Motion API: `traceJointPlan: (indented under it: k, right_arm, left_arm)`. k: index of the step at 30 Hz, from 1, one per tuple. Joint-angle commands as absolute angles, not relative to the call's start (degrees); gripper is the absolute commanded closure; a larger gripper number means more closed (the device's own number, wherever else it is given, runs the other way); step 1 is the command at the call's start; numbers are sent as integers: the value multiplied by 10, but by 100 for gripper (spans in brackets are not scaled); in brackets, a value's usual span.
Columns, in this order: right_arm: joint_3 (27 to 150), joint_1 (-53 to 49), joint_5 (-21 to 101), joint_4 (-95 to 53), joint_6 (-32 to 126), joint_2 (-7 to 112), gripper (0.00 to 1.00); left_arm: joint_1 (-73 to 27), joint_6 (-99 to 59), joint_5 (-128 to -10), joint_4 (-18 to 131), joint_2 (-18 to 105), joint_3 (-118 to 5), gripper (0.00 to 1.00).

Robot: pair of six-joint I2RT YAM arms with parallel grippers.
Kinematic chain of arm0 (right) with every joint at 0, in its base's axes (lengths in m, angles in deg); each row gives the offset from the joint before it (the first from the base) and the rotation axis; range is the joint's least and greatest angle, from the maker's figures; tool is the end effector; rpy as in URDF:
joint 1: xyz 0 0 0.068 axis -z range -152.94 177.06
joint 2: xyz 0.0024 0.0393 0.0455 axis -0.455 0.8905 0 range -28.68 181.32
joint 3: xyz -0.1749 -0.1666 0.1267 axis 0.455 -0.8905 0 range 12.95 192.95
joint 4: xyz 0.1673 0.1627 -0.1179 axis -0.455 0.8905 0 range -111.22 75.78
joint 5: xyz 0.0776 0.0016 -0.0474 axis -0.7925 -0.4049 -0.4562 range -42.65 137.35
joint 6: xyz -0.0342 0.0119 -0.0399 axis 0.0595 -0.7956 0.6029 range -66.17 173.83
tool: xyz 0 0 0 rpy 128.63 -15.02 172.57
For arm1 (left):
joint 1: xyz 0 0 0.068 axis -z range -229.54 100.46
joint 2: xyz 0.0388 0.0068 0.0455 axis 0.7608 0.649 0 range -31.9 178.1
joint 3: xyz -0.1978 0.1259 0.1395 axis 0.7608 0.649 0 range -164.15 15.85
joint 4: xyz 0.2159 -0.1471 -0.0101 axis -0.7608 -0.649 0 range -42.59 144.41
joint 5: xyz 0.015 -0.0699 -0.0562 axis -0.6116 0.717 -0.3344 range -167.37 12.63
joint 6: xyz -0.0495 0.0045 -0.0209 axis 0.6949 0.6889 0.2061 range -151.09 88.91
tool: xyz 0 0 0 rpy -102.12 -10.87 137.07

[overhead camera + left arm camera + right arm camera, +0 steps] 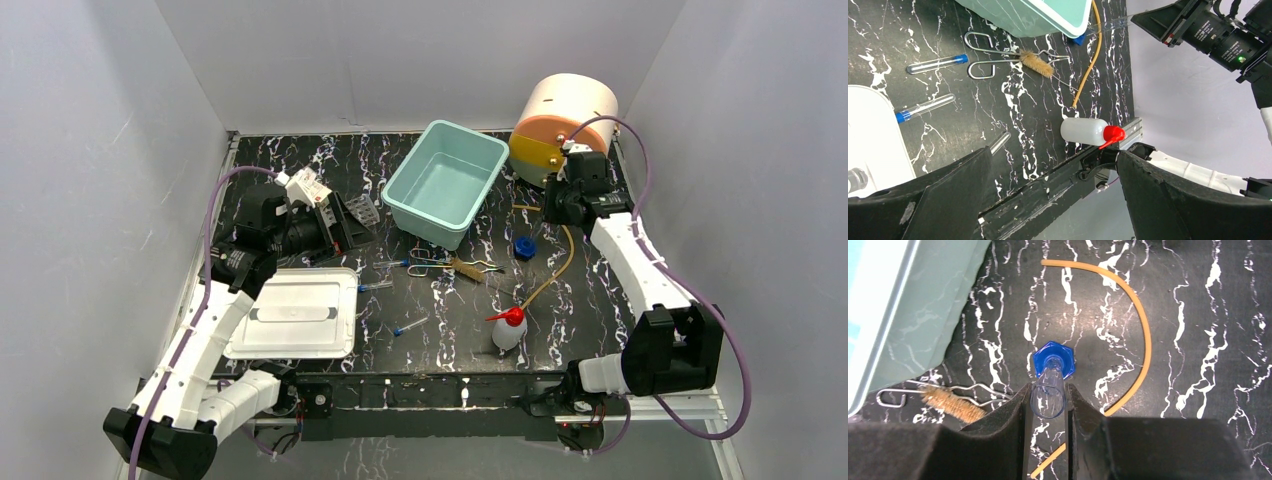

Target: Organize the chemistry lab equipment

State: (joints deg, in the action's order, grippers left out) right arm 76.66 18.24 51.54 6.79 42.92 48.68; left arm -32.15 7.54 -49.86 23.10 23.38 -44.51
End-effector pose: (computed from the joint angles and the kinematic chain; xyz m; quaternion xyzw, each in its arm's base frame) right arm 0.2932 0.0429 0.2988 0.0316 0.9113 0.0373 0.4088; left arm 0.1889 -0.0764 0.3653 -0.0287 0.8338 -0.4191 0.3582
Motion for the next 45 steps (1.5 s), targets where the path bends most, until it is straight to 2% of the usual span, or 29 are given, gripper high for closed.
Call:
traceJointPlan:
  k: [1,5,13,21,23,29,34,41,42,44,45]
  right_arm:
    - [821,178,442,84,421,473,80]
    - [858,178,329,121,390,444,79]
    - [919,178,206,174,331,405,78]
    - [858,167,75,82,224,366,79]
    - [842,155,70,64,213,367,79]
    - [791,110,66,5,173,359,80]
    - [771,74,71,-19,154,361,79]
    - [766,57,49,-35,144,366,79]
    - [767,56,45,-36,144,367,79]
    - [771,55,40,-36,146,368,80]
    - [772,55,38,-36,146,369,79]
  left_arm:
    - [-320,79,-457,243,224,-449,5]
    - [-317,89,-445,261,233,-461,6]
    - [-291,80,-444,310,280,-508,14]
    - [-176,49,-510,349,352,-570,12]
    - [-155,45,-531,351,376,-584,5]
    - [-142,19,-518,355,425,-604,6]
    - [-111,-2,-484,354,449,-597,25]
    - [-72,-28,-457,351,468,-585,43]
    - [-70,-35,-451,350,471,-583,47]
    - [-69,-46,-450,349,470,-573,61]
    - [-67,-50,-457,350,466,-567,64]
